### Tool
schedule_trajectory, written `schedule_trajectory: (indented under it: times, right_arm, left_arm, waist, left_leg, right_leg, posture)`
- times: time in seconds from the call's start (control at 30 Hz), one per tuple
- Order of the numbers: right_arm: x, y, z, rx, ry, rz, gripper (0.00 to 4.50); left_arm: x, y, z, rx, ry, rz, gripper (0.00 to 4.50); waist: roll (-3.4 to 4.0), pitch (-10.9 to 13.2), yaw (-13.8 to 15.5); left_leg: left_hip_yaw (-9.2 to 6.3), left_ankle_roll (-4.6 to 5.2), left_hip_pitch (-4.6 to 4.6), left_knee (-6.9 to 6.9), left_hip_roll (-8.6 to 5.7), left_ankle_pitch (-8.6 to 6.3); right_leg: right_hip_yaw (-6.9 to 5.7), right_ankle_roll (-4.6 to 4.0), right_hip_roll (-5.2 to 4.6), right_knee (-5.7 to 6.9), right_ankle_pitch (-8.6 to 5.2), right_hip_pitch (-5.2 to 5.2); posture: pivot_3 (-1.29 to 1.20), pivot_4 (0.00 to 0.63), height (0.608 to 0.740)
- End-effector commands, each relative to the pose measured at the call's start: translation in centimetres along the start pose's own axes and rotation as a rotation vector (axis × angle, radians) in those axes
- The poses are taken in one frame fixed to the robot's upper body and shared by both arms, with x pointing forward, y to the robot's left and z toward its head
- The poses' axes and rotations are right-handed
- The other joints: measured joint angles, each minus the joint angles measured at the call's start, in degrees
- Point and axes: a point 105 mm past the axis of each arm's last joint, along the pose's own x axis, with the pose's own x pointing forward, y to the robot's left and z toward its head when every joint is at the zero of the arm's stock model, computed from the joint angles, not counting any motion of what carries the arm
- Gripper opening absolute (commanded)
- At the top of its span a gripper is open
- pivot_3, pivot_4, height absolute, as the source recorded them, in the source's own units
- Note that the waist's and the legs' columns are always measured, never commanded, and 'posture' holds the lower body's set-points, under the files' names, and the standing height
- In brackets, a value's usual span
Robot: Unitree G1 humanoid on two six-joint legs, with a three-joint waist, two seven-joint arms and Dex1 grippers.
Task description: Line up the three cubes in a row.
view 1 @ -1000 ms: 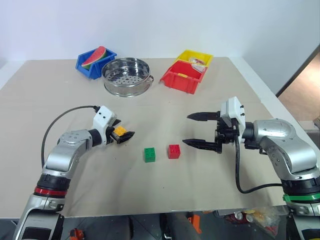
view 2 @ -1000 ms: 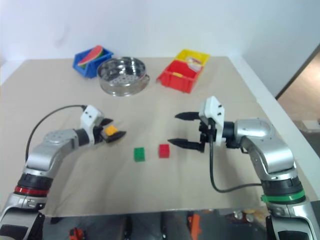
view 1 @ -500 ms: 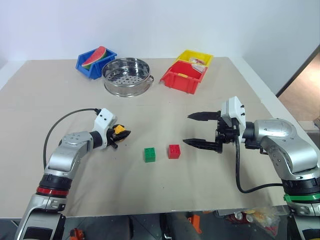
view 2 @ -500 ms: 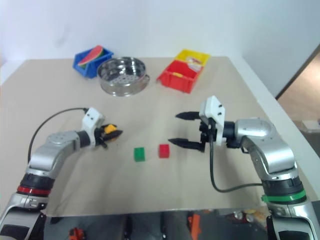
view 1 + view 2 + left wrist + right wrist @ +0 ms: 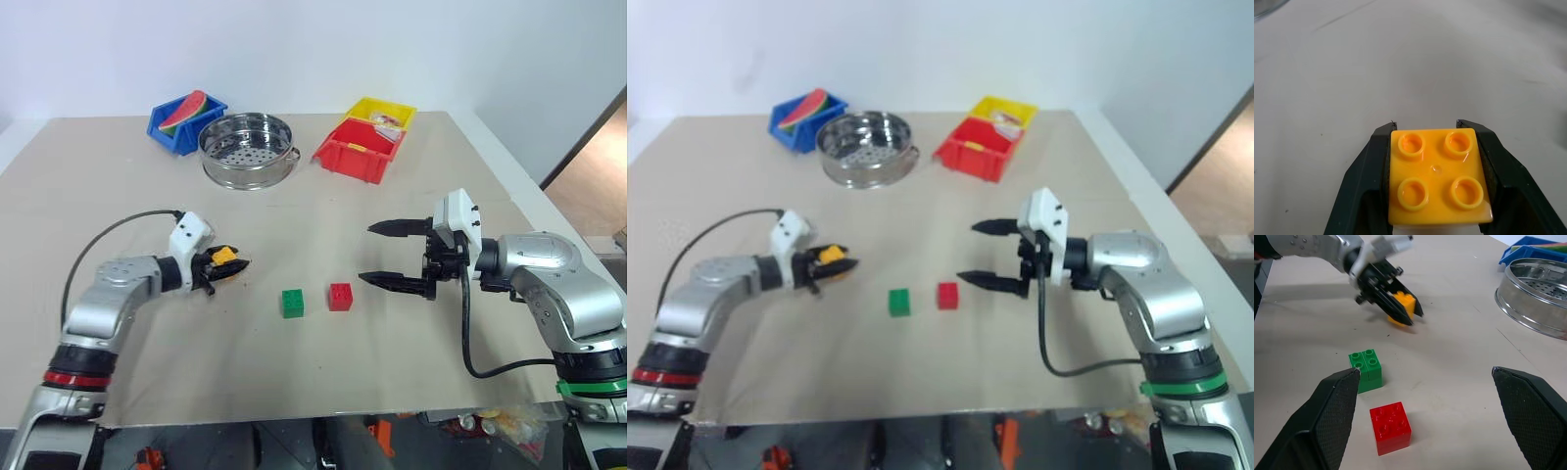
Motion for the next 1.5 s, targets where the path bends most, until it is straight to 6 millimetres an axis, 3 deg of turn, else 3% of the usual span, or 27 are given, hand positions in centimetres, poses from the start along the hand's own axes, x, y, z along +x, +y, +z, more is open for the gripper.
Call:
schedule_trajectory:
  times: [0.03, 0.57, 1.0, 1.5]
  right_arm:
    - [-0.3, -0.2, 1.4, -0.058, -0.021, 0.007, 4.50]
    - [-0.5, -0.1, 1.4, -0.060, -0.008, 0.019, 4.50]
    - [-0.6, -0.3, 1.4, -0.065, 0.001, 0.015, 4.50]
    - [-0.5, 1.0, 1.2, -0.078, -0.016, 0.104, 4.50]
  left_arm:
    - [-2.3, -0.8, 2.1, 0.140, -0.075, -0.127, 1.39]
    - [-2.5, -4.3, 0.1, 0.224, -0.018, -0.376, 1.39]
    - [-1.4, -6.8, -0.4, 0.275, -0.028, -0.494, 1.39]
    - [-0.4, -6.3, -1.7, 0.266, -0.011, -0.443, 1.39]
  waist:
    - [-0.01, 0.00, 0.04]
    - [-0.01, 0.00, 0.03]
    - [-0.01, 0.00, 0.04]
    - [-0.01, 0.00, 0.04]
  left_leg:
    - [-0.01, 0.00, -0.01, 0.01, 0.00, 0.00]
    - [0.04, 0.00, -0.01, 0.02, 0.02, 0.00]
    - [0.06, 0.00, -0.01, 0.02, 0.00, 0.00]
    - [0.06, 0.00, 0.00, 0.02, 0.03, 0.00]
  right_leg:
    - [-0.01, 0.00, 0.00, 0.00, 0.00, 0.01]
    - [0.01, 0.00, 0.00, 0.00, 0.00, 0.00]
    - [0.02, 0.01, -0.01, 0.00, 0.00, 0.00]
    - [0.03, 0.01, 0.02, 0.00, 0.00, 0.00]
  posture:
    - [0.00, 0.150, 0.740]
    - [0.00, 0.150, 0.740]
    - [0.00, 0.150, 0.740]
    - [0.00, 0.150, 0.740]
